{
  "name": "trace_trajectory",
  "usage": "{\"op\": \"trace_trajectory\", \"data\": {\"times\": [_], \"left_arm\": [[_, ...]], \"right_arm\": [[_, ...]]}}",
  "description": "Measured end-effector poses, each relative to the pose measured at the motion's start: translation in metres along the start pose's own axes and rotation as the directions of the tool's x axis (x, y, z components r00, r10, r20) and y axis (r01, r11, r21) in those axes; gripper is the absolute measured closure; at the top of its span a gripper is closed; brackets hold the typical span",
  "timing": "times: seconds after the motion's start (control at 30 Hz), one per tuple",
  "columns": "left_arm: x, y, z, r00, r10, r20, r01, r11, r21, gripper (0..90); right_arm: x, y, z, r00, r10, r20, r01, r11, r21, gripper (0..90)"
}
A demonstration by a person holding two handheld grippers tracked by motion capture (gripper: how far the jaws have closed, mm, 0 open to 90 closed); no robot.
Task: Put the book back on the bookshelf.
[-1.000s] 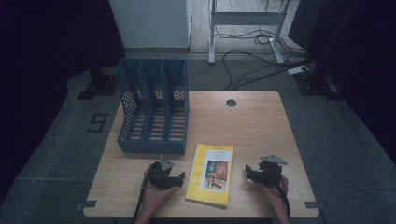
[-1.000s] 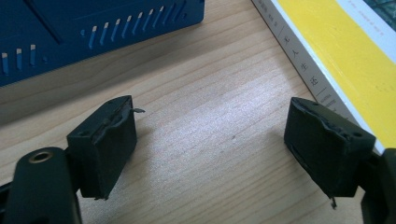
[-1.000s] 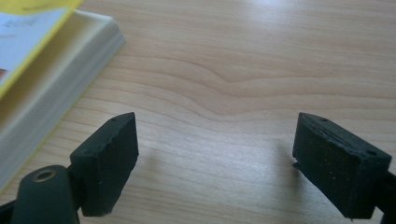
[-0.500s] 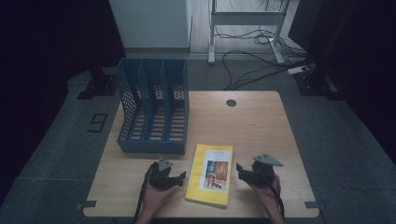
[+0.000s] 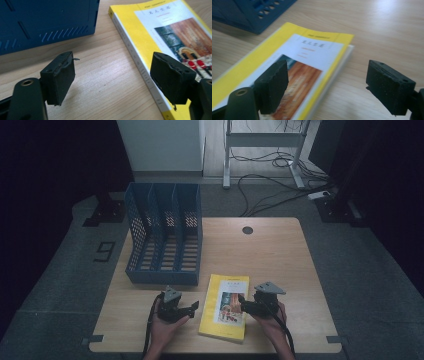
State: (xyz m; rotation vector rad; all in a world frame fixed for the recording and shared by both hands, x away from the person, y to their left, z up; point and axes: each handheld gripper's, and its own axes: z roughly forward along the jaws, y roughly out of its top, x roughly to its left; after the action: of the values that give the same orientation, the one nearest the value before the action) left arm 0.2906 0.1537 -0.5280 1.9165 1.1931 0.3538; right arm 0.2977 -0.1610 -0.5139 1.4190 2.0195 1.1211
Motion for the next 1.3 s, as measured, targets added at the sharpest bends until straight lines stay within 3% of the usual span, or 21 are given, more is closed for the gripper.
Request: {"op": "trace_trajectory", "data": {"times": [0.07, 0.13, 0.37, 0.63, 0.87, 1.3], "left_arm": [[-0.001, 0.0, 0.0, 1.0, -0.002, 0.01, 0.002, 1.0, -0.002, 20.2], [-0.001, 0.0, 0.001, 1.0, 0.002, 0.007, -0.002, 1.0, 0.001, 20.5], [-0.007, -0.001, 0.005, 0.9997, 0.01, 0.021, -0.01, 0.9999, 0.012, 21.2], [-0.02, -0.001, 0.009, 0.9972, 0.033, 0.067, -0.034, 0.9994, 0.01, 21.9], [-0.032, -0.004, 0.014, 0.9936, 0.058, 0.097, -0.061, 0.9976, 0.032, 22.0], [-0.048, -0.011, 0.025, 0.9884, 0.089, 0.122, -0.098, 0.9928, 0.069, 22.1]], "right_arm": [[0.003, -0.002, 0.003, 0.9988, 0.021, -0.044, -0.02, 1.0, 0.014, 17.8], [0.006, -0.003, 0.005, 0.9995, 0.001, -0.033, 0.0, 1.0, 0.017, 17.8], [0.01, -0.011, 0.015, 0.9989, -0.003, -0.047, 0.005, 0.999, 0.043, 17.9], [0.018, -0.016, 0.02, 0.9976, -0.017, -0.067, 0.021, 0.998, 0.06, 17.9], [0.024, -0.019, 0.026, 0.9984, -0.04, -0.04, 0.043, 0.996, 0.075, 17.5], [0.022, -0.02, 0.028, 0.999, -0.02, -0.041, 0.023, 0.995, 0.096, 17.5]]}}
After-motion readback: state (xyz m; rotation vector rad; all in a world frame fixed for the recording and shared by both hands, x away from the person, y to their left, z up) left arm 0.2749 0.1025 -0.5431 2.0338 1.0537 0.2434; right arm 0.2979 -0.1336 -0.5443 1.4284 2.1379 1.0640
